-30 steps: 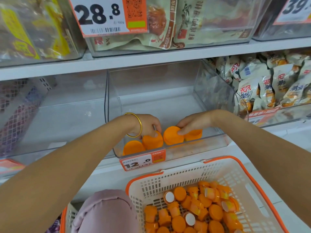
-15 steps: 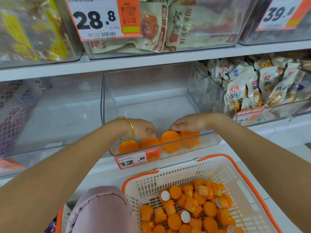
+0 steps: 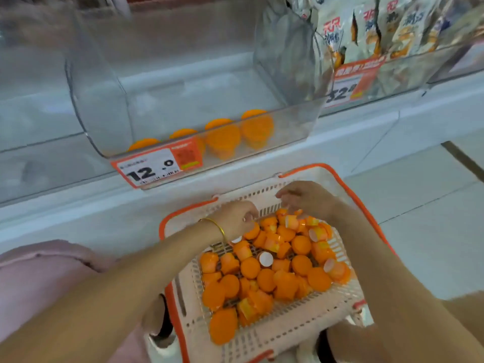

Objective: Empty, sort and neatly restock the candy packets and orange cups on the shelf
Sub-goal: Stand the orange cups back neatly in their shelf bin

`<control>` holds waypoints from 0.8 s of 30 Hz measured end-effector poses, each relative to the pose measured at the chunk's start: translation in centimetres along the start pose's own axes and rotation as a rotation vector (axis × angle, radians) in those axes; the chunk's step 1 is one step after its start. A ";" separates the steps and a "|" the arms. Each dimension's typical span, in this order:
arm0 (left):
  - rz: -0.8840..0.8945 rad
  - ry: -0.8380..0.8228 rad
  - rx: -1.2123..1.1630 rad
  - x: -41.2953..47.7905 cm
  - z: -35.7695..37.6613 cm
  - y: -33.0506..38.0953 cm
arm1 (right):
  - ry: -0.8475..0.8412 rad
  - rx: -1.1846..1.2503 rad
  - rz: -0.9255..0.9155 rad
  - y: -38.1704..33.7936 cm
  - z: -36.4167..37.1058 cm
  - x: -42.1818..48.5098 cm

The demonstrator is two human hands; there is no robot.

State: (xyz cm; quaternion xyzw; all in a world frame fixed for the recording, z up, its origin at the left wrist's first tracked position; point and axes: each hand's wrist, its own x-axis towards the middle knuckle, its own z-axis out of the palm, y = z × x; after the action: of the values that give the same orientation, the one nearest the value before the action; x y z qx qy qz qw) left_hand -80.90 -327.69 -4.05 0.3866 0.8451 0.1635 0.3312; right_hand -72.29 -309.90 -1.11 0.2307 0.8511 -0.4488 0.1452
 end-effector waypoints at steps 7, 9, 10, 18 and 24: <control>-0.141 0.020 0.278 6.8 9.0 -6.4 | -0.034 -0.297 0.105 11.7 10.6 7.5; -0.144 -0.028 0.430 8.7 11.5 -8.8 | -0.045 -0.430 0.074 13.2 12.6 9.1; -0.143 -0.056 0.472 9.4 12.7 -9.8 | -0.054 -0.503 0.071 13.7 13.5 9.7; -0.153 -0.065 0.461 12.6 17.0 -12.3 | -0.009 -0.732 0.123 15.1 16.6 12.3; -0.242 0.068 0.381 13.6 18.2 -11.6 | -0.018 -0.786 0.120 15.0 17.0 12.9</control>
State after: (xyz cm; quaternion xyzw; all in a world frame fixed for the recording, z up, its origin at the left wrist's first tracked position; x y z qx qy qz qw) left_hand -81.29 -324.47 -29.31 0.3322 0.9116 -0.0268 0.2406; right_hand -74.72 -313.33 -26.85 0.2028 0.9417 -0.0814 0.2557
